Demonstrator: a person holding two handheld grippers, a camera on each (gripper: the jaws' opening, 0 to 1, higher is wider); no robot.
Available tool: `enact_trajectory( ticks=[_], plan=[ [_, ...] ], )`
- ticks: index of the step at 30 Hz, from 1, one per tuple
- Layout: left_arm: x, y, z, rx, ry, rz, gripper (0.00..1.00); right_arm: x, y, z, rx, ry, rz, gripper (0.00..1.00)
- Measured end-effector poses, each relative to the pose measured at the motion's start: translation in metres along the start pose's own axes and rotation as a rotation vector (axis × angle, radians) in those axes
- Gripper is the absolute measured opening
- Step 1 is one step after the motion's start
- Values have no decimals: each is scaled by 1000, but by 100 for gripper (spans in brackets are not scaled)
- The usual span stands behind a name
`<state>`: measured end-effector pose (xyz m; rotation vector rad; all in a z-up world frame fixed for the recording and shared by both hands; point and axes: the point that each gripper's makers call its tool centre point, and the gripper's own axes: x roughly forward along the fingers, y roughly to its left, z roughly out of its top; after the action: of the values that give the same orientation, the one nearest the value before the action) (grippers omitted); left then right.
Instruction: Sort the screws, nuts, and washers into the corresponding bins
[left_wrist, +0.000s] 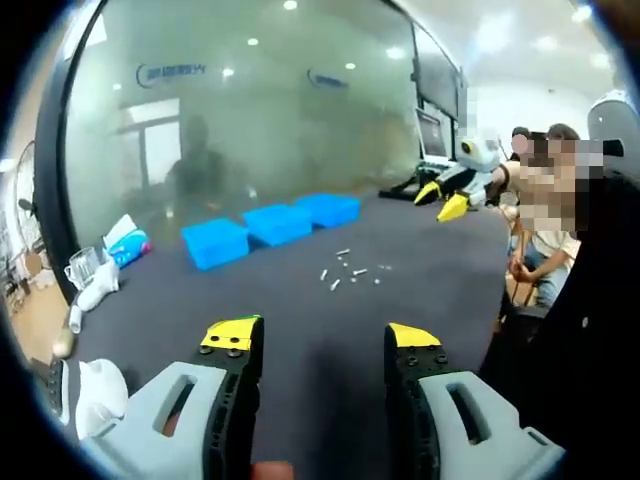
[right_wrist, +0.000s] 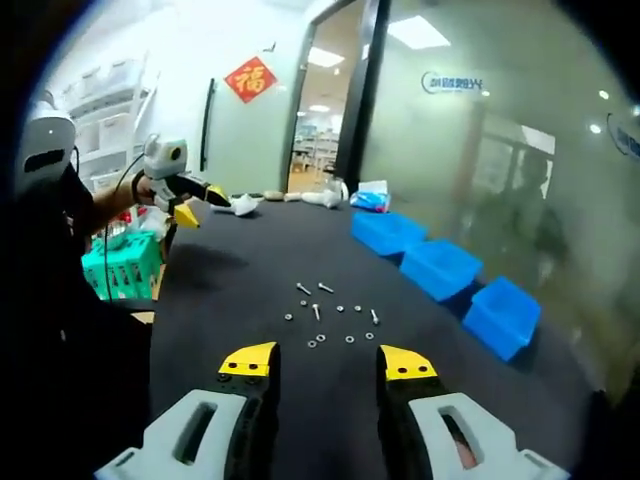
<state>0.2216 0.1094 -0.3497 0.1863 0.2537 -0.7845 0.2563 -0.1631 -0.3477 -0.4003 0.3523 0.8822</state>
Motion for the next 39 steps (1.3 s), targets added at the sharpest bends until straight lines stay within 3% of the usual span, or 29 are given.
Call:
enact_trajectory(
  ticks=[13,32,39],
  plan=[
    [6,-2,1,10,5,-24,46,43,-17,6,-54,115,73,33],
    [15,-5,-2,15,30,-58,46,102,-26,-5,-141,309,181,30],
    [13,-5,-6,18,46,-51,46,124,-27,-12,-179,408,211,26]
  ],
)
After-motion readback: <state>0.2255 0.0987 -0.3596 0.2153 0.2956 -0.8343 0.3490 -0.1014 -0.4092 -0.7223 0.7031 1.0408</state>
